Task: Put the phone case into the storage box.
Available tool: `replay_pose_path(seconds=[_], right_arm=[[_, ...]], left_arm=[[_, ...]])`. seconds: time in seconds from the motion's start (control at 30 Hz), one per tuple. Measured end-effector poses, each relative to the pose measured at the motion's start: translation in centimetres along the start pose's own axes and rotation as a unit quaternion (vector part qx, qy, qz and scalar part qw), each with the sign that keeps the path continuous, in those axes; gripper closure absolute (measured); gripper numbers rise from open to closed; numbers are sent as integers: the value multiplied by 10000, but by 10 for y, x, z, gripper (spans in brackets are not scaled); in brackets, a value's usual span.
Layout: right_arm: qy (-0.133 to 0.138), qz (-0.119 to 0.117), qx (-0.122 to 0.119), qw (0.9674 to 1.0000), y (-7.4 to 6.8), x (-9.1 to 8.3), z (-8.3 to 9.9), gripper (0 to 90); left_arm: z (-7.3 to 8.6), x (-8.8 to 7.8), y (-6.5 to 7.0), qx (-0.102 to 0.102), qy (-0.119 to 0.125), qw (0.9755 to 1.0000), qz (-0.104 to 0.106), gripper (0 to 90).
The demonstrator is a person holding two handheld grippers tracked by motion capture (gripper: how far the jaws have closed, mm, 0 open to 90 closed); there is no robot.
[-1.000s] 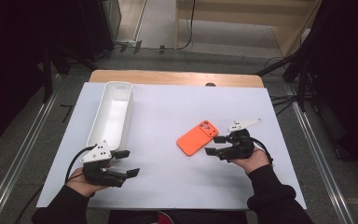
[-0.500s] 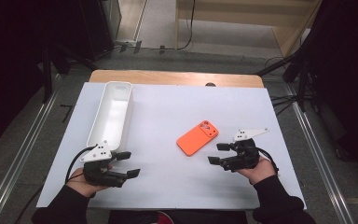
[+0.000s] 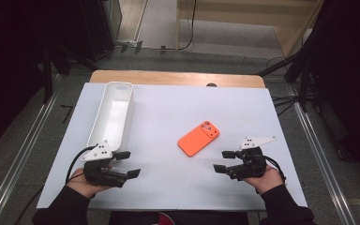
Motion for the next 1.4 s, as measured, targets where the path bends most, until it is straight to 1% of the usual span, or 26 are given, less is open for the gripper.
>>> replay_pose_path(seconds=[0.2,0.27,0.37,0.5,0.63,0.7,0.73,0.77,0.83,0.93,1.0,1.1,1.2,1.3,1.4], right_arm=[[24,-13,90,10000,-1,-6,9,258],[28,-11,92,10000,-2,-6,12,256],[54,-15,71,10000,-2,-8,16,251],[53,-24,95,9999,-4,-10,22,248],[40,-55,87,9999,-4,-7,22,248],[-11,-69,59,10000,-3,-4,20,248],[-11,-69,59,10000,-3,-4,20,248],[-17,-84,64,9999,-4,-3,20,248],[1,-87,52,9999,-4,-2,20,248],[-34,-77,61,9999,-4,-1,20,248],[-42,-74,66,9999,-3,-1,20,248],[-68,-72,68,9999,-2,0,20,248],[-102,-93,82,9999,-2,1,20,248],[-120,-99,81,9998,-2,1,20,248],[-136,-104,101,9998,-2,1,20,248]], left_arm=[[-1,0,-1,2,17,10000,-17,236],[-1,1,-1,-9,15,10000,-25,236],[-1,2,-2,27,4,10000,-46,237],[-1,3,-2,-2,20,10000,-42,237],[-1,4,-3,-17,5,10000,-45,237],[-2,4,-3,-44,4,10000,-31,237],[-2,5,-3,-98,6,9999,-30,237],[-4,5,-3,-213,-32,9998,26,236],[-6,5,-2,-276,-76,9996,45,236],[-10,6,0,-212,-92,9997,33,235],[-12,7,0,-216,-90,9997,47,207],[-17,9,-1,-241,-97,9997,-24,207],[-23,10,0,-301,-31,9995,-11,206],[-27,11,1,-273,-40,9996,-31,181],[-29,12,2,-236,-75,9997,-50,181]])
Point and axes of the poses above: each handheld gripper's, and its own axes: x roughly forward along the jaws, z roughly out of its underside, y roughly to its right, the point moved 2 cm from there along x, roughly forward along the jaws, and after that the axes turned 5 degrees about -y, right-handed, at the moved point
